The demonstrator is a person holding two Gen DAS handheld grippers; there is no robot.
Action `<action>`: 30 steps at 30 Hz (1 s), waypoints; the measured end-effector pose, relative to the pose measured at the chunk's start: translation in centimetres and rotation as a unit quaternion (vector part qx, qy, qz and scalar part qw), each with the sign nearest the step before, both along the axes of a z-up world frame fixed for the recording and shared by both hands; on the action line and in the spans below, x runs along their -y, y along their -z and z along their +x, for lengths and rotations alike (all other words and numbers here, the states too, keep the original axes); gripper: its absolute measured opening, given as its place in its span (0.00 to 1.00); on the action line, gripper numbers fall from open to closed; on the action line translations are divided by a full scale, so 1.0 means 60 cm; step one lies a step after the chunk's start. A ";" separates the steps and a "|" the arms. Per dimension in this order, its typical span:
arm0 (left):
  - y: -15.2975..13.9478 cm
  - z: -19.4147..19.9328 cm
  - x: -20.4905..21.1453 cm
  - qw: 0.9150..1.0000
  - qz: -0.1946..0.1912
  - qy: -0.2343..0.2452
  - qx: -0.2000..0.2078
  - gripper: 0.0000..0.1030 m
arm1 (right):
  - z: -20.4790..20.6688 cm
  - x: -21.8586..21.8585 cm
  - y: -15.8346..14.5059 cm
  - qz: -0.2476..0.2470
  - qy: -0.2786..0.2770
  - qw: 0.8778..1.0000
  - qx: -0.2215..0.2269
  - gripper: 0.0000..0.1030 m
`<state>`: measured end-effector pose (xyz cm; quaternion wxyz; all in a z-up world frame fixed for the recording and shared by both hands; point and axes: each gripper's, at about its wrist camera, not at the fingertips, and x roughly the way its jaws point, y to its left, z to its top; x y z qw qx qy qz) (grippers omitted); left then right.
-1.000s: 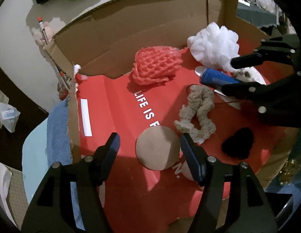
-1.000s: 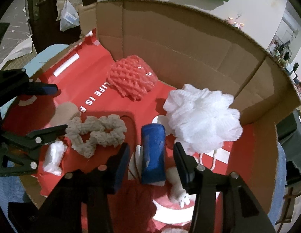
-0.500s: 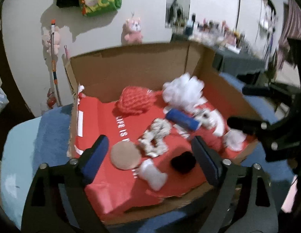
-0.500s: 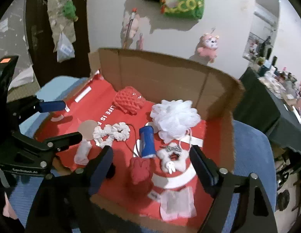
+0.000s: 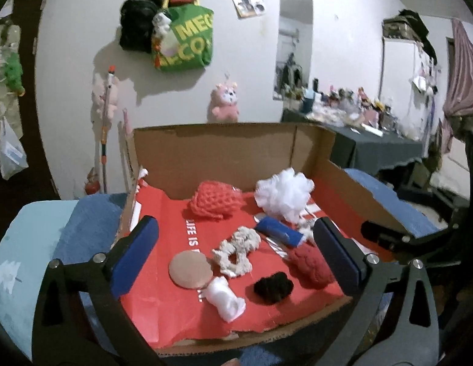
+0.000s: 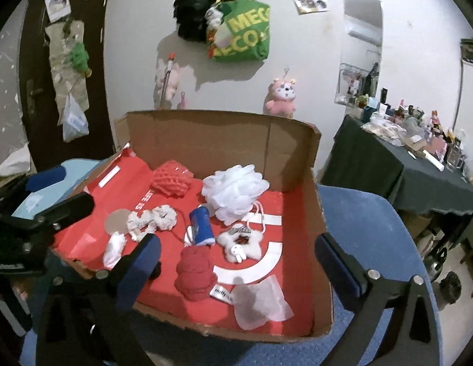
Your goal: Organize soft objects
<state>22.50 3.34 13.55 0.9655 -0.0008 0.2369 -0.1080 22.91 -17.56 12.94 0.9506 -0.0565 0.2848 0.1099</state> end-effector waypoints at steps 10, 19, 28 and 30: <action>0.036 0.013 0.007 0.999 0.015 -0.035 0.003 1.00 | 0.015 -0.001 0.049 -0.011 0.024 0.999 0.025 1.00; 0.072 0.025 0.004 0.998 0.022 -0.045 -0.022 1.00 | 0.019 -0.005 0.066 -0.019 0.036 0.999 0.024 1.00; 0.100 0.038 0.007 0.998 0.025 -0.040 -0.051 1.00 | 0.021 -0.001 0.079 -0.008 0.038 0.999 0.013 1.00; 0.105 0.041 0.009 0.997 0.022 -0.037 -0.060 1.00 | 0.022 0.000 0.082 -0.006 0.040 0.999 0.011 1.00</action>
